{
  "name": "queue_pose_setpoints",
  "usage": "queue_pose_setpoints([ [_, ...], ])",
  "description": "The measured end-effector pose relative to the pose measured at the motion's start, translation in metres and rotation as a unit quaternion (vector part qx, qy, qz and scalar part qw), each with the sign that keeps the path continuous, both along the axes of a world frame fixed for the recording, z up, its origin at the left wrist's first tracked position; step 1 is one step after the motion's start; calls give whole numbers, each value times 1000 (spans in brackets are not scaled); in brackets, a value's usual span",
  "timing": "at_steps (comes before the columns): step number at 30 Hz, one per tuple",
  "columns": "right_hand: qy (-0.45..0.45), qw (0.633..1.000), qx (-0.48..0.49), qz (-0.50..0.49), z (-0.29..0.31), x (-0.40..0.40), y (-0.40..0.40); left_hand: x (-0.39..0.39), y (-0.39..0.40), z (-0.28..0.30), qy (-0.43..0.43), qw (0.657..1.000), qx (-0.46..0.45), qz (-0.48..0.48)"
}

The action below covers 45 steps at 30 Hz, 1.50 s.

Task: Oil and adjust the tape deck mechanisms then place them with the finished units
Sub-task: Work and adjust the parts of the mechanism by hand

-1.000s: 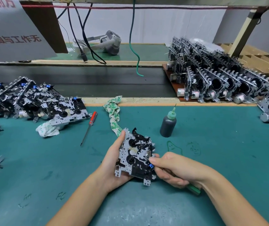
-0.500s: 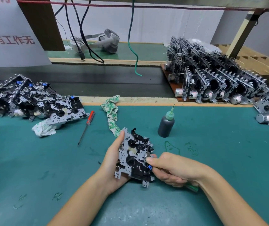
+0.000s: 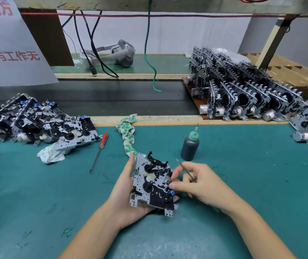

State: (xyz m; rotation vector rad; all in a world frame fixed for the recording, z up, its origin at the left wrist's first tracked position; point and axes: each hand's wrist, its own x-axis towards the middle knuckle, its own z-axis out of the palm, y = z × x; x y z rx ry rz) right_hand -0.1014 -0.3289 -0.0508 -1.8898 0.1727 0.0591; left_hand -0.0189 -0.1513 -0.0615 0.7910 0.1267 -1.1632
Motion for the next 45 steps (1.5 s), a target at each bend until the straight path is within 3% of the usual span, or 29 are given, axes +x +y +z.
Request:
queue_pose_setpoints([
  [13,1,1000,-11,-13,0,0,3,2,-1,-4,-33,999,6,-20],
  [20,-53,987,-146,-32,7,-7,9,2,0,-5,-40,999,11,-17],
  [24,-64,982,-174,-42,8,-8,12,4,1,-7,-42,999,10,-22],
  [40,-36,997,-52,-53,9,-3,12,4,0,-11,-48,999,18,-14],
  [45,-45,996,-63,-54,9,-4,12,2,0,-8,-39,999,2,-10],
])
